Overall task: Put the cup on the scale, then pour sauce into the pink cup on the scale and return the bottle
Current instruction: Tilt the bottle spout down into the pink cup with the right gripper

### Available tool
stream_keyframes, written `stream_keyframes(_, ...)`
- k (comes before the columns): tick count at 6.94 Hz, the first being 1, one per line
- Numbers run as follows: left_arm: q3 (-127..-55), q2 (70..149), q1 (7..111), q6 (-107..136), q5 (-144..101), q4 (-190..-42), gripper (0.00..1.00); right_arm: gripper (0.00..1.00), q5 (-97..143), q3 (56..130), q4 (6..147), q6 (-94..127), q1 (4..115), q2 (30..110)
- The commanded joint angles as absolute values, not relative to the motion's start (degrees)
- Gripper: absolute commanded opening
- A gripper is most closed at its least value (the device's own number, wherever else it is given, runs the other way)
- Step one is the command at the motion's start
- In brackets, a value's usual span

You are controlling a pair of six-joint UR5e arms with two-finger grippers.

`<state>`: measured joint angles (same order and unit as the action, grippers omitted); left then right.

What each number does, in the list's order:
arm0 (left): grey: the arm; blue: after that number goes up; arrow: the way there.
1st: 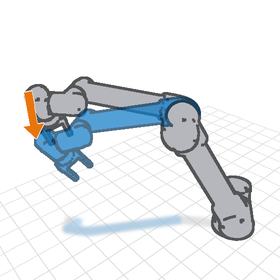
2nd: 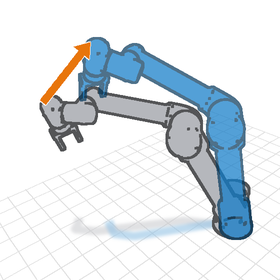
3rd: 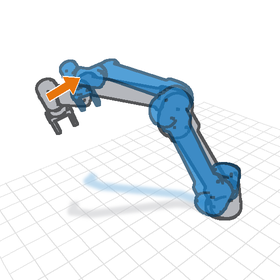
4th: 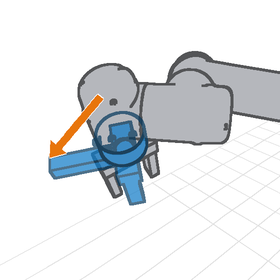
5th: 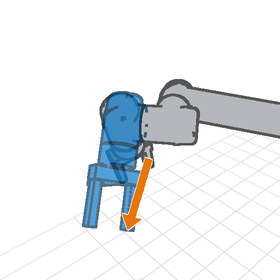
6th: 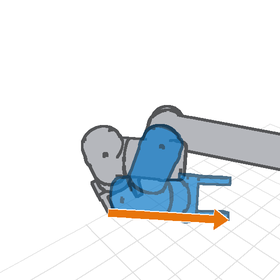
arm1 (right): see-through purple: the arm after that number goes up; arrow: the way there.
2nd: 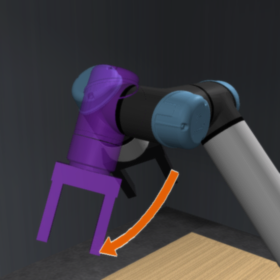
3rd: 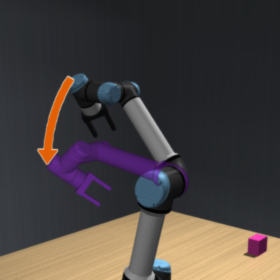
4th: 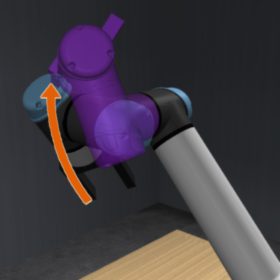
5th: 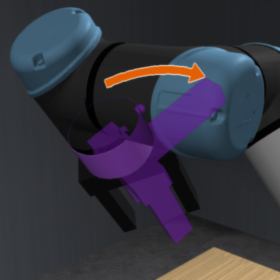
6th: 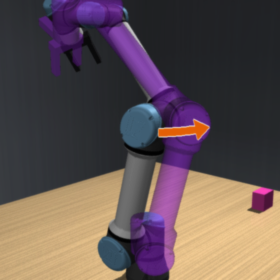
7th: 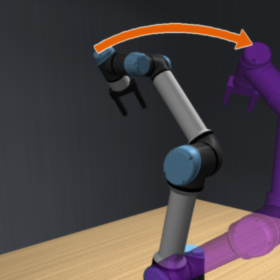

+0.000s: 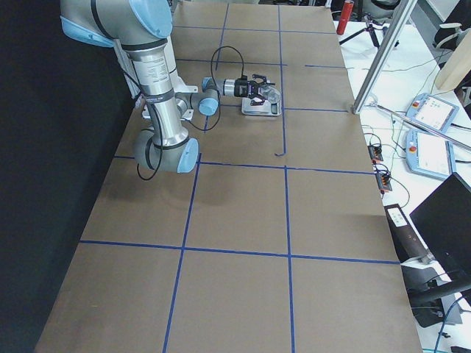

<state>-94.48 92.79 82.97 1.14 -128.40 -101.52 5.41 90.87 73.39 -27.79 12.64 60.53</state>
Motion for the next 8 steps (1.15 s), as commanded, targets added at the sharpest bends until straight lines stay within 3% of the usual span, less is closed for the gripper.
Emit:
stream_keyframes(1, -94.5, 92.8, 83.1, 1.1, -128.4, -101.5, 1.00, 0.00, 7.3, 91.0, 73.3, -20.7, 12.7, 60.7)
stream_keyframes(8, -95.1, 93.2, 83.9, 1.1, -128.5, -101.4, 1.00, 0.00, 17.4, 93.2, 73.2, 18.2, 12.7, 61.6)
